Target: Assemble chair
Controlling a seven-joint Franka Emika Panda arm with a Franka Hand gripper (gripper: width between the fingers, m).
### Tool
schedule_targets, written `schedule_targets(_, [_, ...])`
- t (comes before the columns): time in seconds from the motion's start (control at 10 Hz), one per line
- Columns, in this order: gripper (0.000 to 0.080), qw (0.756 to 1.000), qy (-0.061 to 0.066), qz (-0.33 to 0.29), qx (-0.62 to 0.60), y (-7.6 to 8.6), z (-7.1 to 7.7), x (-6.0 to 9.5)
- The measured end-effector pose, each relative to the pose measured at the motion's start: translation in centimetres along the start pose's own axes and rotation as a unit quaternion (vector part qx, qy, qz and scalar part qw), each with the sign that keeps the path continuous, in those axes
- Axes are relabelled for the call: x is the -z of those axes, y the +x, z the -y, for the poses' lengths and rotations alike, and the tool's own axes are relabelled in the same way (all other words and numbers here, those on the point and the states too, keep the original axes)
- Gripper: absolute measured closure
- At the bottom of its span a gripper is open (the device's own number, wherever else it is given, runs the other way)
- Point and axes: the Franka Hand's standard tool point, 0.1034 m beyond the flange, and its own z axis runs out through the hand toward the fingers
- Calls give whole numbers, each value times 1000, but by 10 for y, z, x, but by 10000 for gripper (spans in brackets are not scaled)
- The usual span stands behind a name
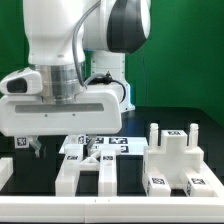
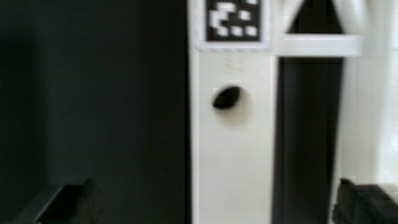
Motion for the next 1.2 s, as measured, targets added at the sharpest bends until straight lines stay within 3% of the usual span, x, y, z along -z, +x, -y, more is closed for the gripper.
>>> schedule_targets(0.4, [150,1000,-9,5,-2,-5,-8,-32])
schedule_targets(0.8, [163,1000,-9,2,-5,-6,-6,-37])
schedule_targets(1.0, [515,1000,-9,2,-4,-6,-6,-37])
schedule_targets(1.2, [518,1000,-9,1,-4,-6,-6,-37])
